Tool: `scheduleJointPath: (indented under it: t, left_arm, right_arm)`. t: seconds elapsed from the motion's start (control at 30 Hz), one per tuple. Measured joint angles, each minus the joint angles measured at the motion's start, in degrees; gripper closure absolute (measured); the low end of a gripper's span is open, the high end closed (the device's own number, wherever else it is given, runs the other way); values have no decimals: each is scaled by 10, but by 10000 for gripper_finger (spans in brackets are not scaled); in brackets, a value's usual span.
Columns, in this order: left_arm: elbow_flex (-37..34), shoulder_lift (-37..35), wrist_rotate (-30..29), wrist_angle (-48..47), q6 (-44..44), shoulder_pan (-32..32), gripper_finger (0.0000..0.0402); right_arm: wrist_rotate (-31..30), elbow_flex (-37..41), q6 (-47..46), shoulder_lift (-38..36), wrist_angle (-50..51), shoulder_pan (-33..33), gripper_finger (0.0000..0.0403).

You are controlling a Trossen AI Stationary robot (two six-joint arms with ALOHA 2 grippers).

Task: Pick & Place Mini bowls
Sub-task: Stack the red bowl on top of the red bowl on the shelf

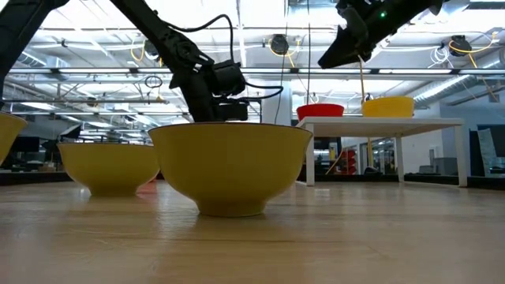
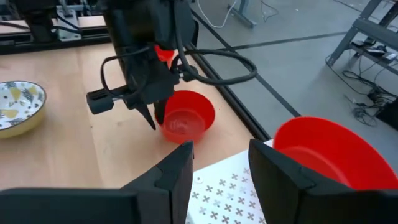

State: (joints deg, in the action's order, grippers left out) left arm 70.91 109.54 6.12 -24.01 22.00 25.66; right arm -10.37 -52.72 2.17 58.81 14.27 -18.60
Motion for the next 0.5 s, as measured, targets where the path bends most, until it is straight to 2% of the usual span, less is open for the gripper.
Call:
scheduleJointPath:
  t: [0.1, 0.3, 0.5]
  left_arm:
    - [0, -1, 25, -8, 0, -5, 390]
    - [1, -1, 98, -7, -5, -39, 387]
    - [1, -1, 99, 12, -38, -110, 392]
  right_arm:
    - [0, 0, 0, 0, -4, 8, 261]
    - [0, 0, 0, 0, -8, 20, 261]
    - [0, 0, 0, 0, -8, 31, 261]
